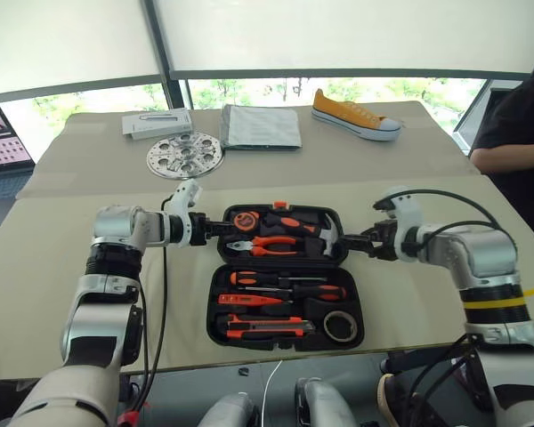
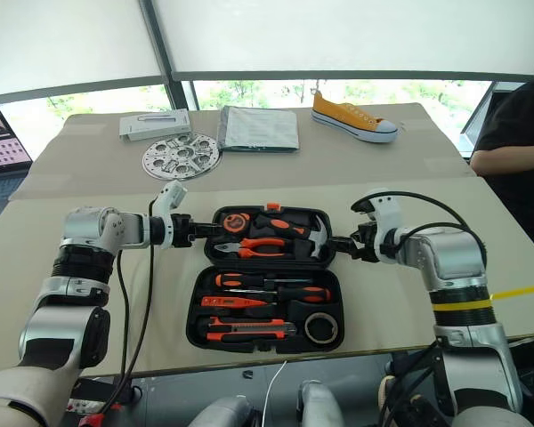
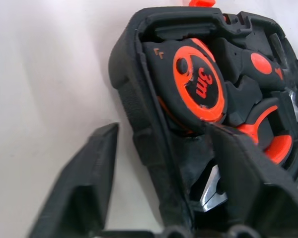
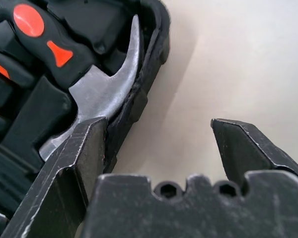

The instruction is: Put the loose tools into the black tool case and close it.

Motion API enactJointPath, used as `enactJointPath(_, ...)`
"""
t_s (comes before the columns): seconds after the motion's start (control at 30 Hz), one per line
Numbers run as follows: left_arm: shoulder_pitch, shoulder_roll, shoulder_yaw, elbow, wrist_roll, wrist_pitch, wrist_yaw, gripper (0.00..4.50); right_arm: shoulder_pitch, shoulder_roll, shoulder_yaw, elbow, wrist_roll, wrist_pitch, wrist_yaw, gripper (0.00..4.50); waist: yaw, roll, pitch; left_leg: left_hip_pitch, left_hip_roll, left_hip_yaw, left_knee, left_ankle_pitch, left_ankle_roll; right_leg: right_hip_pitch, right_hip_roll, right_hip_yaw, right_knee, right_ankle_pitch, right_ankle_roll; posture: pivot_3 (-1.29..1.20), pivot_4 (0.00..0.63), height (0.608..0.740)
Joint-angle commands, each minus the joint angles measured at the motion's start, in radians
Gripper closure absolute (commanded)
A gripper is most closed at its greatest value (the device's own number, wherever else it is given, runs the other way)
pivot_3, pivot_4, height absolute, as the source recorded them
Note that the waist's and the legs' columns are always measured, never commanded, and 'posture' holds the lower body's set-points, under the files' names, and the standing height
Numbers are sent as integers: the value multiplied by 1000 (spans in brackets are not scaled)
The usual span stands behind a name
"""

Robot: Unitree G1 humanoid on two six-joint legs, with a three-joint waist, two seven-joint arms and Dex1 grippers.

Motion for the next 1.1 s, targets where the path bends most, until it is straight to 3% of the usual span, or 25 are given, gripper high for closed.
enactJointPath(0.03,-7,7,0,-21,-4,-13,-9,3116,-44,15,-10,30,-15,-33,-10,617,1,0,0,0,0,0,0,0,0,0,0,0,1,0,0,0,150,740)
enactJointPath(0.13,5,10,-6,-28,2,-20,-8,4133,-52,25,-5,58,-30,-43,-17,617,6,1,0,0,0,0,1,0,0,0,0,0,2,0,0,0,150,740)
enactJointPath(0.17,9,11,-9,-34,3,-22,-10,4477,-52,27,-4,63,-34,-46,-18,865,6,0,0,0,0,0,1,0,0,0,0,0,3,0,0,0,150,740)
enactJointPath(0.27,18,11,-9,-51,-2,-17,-13,4500,-50,28,-3,67,-36,-46,-17,1623,6,1,0,0,0,0,1,0,0,0,0,0,7,0,0,0,150,740)
enactJointPath(0.53,30,13,1,-67,-8,-15,-11,4500,-53,18,-1,64,-40,-49,-12,4374,6,0,0,0,0,0,1,0,0,0,0,0,7,0,0,0,150,740)
enactJointPath(0.77,48,3,2,-109,-6,-88,-15,4500,-81,23,4,45,-61,-124,-20,4445,5,1,-1,1,0,0,1,0,0,0,0,0,7,0,0,0,150,740)
enactJointPath(1.1,53,-40,22,-176,59,-569,2,4500,-159,66,26,25,-196,-480,-87,4445,6,0,0,-3,0,0,3,0,0,-5,0,1,7,0,-1,0,150,740)
